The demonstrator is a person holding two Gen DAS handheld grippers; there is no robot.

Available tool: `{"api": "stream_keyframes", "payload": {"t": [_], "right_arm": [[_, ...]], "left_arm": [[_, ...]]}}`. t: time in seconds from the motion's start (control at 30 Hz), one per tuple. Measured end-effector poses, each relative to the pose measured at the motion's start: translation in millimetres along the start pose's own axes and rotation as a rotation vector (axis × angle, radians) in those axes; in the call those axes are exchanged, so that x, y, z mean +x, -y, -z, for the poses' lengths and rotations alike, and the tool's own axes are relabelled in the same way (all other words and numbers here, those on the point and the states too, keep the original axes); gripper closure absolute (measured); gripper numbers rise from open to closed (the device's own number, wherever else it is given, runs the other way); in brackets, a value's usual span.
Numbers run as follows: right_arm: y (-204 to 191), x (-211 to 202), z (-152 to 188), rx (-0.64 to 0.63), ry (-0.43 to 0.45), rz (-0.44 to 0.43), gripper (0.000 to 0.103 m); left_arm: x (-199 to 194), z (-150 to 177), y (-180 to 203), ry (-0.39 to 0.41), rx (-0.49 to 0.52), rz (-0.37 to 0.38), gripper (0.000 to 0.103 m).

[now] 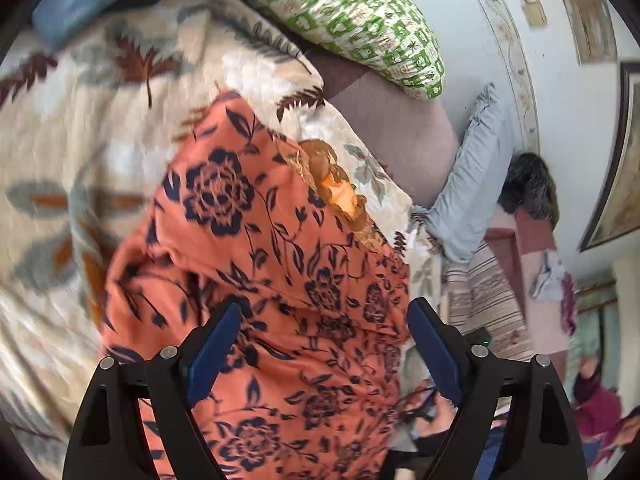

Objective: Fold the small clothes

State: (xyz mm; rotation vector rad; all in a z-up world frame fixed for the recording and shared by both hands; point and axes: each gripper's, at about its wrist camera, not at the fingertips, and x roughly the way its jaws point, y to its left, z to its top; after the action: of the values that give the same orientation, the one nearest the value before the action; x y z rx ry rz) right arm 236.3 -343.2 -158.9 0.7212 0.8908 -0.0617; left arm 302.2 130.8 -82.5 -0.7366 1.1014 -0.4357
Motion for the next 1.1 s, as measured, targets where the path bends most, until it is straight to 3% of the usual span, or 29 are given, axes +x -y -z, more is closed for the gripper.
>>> {"api": "stream_keyframes", "payload": {"t": [0.1, 0.17, 0.23, 0.3, 0.33, 0.37, 0.4, 0.47, 0.53, 0.67, 0.73, 0.9, 0.97, 1.0, 1.1], "right_arm": [[7, 2, -9, 0.065, 0.001, -0.017, 0.063], [6, 13, -13, 0.080, -0.021, -0.028, 0.063], [2, 27, -16, 0.052, -0.040, 0.016, 0.063], [-1, 44, -17, 0.015, -0.065, 0.104, 0.063], [-2, 52, -18, -0.004, -0.092, 0.104, 0.066], [-8, 57, -19, -0.041, -0.113, 0.086, 0.089], [-16, 55, -22, -0.093, -0.109, 0.075, 0.097], [-29, 38, -30, -0.161, -0.027, 0.036, 0.097], [-26, 29, -40, -0.169, 0.026, 0.056, 0.097], [-3, 57, -38, -0.212, -0.067, 0.269, 0.097], [5, 53, -35, -0.184, -0.067, 0.253, 0.097], [6, -3, -28, -0.090, -0.026, 0.117, 0.088], [7, -27, -17, -0.090, -0.034, 0.075, 0.068], [8, -39, -9, -0.096, -0.039, 0.070, 0.065], [14, -69, 22, -0.104, -0.081, 0.058, 0.063]], "left_arm": [[11, -29, 5, -0.030, 0.089, -0.141, 0.013], [32, -46, 1, -0.065, 0.089, -0.208, 0.014], [52, -58, -5, -0.067, 0.065, -0.269, 0.014], [70, -66, -14, -0.070, 0.028, -0.284, 0.015], [77, -67, -18, -0.078, -0.006, -0.265, 0.016], [85, -67, -20, -0.086, -0.033, -0.230, 0.018], [89, -66, -19, -0.083, -0.041, -0.206, 0.020], [94, -64, -13, -0.062, -0.007, -0.218, 0.020], [103, -64, -12, -0.067, 0.015, -0.240, 0.021], [116, -62, -9, -0.078, 0.026, -0.249, 0.021], [116, -60, -7, -0.095, 0.034, -0.254, 0.025], [67, -52, -15, -0.099, 0.000, -0.210, 0.029], [34, -42, -26, -0.104, 0.001, -0.202, 0.028], [21, -33, -29, -0.113, 0.011, -0.213, 0.028], [-9, -4, -34, -0.145, 0.050, -0.244, 0.027]]}}
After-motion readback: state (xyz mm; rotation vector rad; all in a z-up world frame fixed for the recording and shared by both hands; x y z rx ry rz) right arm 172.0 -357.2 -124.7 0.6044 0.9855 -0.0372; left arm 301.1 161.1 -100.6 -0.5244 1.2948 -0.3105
